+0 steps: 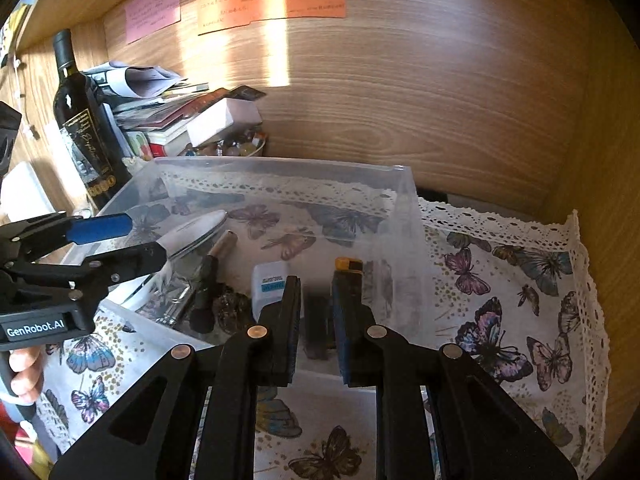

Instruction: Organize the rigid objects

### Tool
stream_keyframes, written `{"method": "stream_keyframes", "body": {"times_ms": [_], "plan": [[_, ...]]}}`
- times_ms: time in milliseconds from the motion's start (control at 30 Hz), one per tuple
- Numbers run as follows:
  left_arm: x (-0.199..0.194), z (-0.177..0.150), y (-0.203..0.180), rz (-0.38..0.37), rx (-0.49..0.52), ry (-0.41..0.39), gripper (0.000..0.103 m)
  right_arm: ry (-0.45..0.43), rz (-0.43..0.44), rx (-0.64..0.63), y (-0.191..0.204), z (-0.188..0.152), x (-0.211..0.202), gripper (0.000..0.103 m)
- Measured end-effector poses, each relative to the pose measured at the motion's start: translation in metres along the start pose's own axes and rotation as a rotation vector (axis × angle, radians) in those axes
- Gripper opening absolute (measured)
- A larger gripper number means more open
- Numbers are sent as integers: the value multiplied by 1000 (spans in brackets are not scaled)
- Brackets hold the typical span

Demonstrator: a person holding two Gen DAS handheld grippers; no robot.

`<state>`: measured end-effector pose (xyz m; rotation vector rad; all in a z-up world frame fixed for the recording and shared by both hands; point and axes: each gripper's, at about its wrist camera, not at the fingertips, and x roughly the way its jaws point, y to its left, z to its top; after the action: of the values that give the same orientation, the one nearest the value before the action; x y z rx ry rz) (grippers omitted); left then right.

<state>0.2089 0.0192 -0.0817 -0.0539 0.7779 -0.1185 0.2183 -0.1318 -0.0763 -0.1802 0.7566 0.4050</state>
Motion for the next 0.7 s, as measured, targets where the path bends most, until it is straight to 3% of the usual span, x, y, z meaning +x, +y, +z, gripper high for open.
{"method": "stream_keyframes", "body": {"times_ms": [267, 367, 533, 700], "plan": [[-38, 3, -5, 4, 7, -90, 63, -80, 14, -11, 9, 2, -33, 20], [-60, 2, -8, 20, 16, -149, 71, -146, 20, -16, 13, 5, -58, 22], [-101, -5, -14, 30, 27, -256, 78, -258, 37, -15, 20, 1, -101, 38], [-140, -17, -24, 43, 40, -362, 88, -384, 36, -15, 31, -9, -143, 66]]}}
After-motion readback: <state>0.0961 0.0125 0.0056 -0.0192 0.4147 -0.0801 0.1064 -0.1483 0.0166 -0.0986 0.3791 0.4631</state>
